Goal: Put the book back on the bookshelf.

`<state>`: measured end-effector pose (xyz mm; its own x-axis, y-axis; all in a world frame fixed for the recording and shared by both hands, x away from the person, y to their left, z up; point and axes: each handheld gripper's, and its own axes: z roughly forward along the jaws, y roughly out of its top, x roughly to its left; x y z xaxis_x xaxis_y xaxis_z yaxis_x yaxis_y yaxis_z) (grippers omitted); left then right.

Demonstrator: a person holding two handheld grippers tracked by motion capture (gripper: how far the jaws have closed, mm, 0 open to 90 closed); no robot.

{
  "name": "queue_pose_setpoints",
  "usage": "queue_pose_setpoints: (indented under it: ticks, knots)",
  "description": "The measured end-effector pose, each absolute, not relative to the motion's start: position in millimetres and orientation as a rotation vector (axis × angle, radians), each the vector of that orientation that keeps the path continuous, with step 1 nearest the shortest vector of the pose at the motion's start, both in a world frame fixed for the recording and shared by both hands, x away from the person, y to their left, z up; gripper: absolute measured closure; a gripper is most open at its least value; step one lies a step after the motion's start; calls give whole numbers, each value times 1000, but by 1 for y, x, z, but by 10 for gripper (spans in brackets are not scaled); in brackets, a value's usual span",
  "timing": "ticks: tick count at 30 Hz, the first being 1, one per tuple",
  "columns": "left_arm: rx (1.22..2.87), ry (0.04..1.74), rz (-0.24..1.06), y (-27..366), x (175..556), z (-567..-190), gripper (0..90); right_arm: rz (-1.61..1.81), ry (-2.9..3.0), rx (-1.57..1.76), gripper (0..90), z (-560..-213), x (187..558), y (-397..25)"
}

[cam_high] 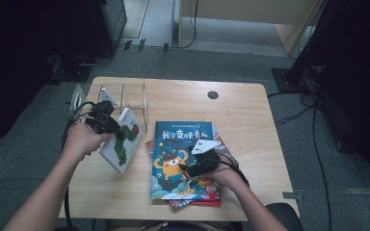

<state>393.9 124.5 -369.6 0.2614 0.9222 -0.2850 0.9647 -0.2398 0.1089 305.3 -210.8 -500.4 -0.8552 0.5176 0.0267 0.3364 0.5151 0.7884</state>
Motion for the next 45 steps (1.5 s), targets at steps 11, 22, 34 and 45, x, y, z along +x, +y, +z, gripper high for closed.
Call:
queue_pose_setpoints:
  ticks: [11, 22, 34, 45]
  knots:
    - [2265, 1798, -237, 114, 407, -369, 772, 1252, 2545, 726, 224, -500, 305, -211]
    - [2234, 1855, -218, 107, 422, -366, 772, 1252, 2547, 726, 218, -500, 306, -211]
    - [2173, 1901, -229, 109, 435, -365, 772, 1252, 2547, 726, 218, -500, 306, -211]
    - [2137, 1943, -236, 105, 449, -366, 772, 1253, 2548, 726, 217, -500, 306, -211]
